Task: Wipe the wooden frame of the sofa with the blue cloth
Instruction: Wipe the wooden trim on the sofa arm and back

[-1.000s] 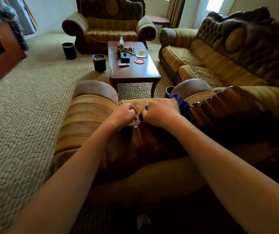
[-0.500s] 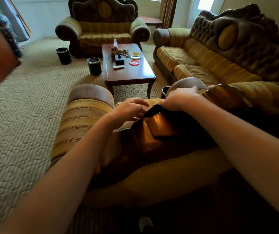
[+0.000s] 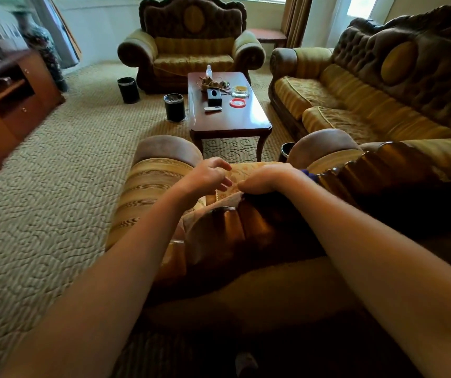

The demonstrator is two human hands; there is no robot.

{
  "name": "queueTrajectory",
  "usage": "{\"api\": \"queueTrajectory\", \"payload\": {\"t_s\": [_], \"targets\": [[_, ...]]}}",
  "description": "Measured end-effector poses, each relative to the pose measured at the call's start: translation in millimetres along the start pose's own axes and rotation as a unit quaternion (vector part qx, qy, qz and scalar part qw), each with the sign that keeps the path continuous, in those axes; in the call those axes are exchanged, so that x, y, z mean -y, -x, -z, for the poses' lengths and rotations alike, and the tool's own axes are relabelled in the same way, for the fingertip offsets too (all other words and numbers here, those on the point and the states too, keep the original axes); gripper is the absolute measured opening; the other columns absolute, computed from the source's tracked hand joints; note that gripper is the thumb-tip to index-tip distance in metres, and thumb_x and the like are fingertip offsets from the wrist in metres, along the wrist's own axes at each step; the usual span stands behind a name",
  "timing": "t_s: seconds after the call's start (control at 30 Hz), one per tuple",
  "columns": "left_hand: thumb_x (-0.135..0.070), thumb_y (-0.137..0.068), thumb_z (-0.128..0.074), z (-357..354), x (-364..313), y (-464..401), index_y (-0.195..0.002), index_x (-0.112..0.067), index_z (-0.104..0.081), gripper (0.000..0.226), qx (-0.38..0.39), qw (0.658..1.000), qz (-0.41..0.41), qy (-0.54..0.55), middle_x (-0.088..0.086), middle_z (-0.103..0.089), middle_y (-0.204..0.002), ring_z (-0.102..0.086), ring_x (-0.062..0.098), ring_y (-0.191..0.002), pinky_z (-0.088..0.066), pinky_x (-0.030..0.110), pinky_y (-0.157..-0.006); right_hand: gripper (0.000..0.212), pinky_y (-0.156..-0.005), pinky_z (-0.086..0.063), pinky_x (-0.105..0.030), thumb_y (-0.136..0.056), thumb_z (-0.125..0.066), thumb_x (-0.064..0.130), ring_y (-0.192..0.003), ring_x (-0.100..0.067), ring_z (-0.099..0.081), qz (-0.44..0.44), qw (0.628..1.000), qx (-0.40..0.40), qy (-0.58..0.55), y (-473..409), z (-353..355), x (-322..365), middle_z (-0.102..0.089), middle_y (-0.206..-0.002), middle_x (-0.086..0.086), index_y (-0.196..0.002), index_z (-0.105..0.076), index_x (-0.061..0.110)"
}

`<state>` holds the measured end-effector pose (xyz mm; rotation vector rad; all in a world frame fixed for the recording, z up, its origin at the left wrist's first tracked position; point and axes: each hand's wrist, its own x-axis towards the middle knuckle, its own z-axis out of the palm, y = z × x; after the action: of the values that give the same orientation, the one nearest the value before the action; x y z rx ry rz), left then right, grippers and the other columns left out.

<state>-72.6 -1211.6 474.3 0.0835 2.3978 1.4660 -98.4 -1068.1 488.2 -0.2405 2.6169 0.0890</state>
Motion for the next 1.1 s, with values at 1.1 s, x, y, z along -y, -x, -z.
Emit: {"api": "queueTrajectory", "payload": {"t_s": [1.1], "targets": [[0.001, -0.092, -0.041, -24.7, 7.5, -11.4, -0.11, -0.006, -0.058, 0.026, 0.031, 0.997, -0.042, -0.053, 0.009, -0.058, -0.098, -0.057, 0.022, -0.092, -0.045, 0.022, -0.066, 0.067, -0.107, -0.026, -0.047, -0.088, -0.034, 0.064, -0.131, -0.026, -0.04, -0.075, 0.996, -0.05, 0.009, 5.5, -1.6, -7.8, -0.046, -0.142, -0.005, -0.138, -0.043, 0.02]]}}
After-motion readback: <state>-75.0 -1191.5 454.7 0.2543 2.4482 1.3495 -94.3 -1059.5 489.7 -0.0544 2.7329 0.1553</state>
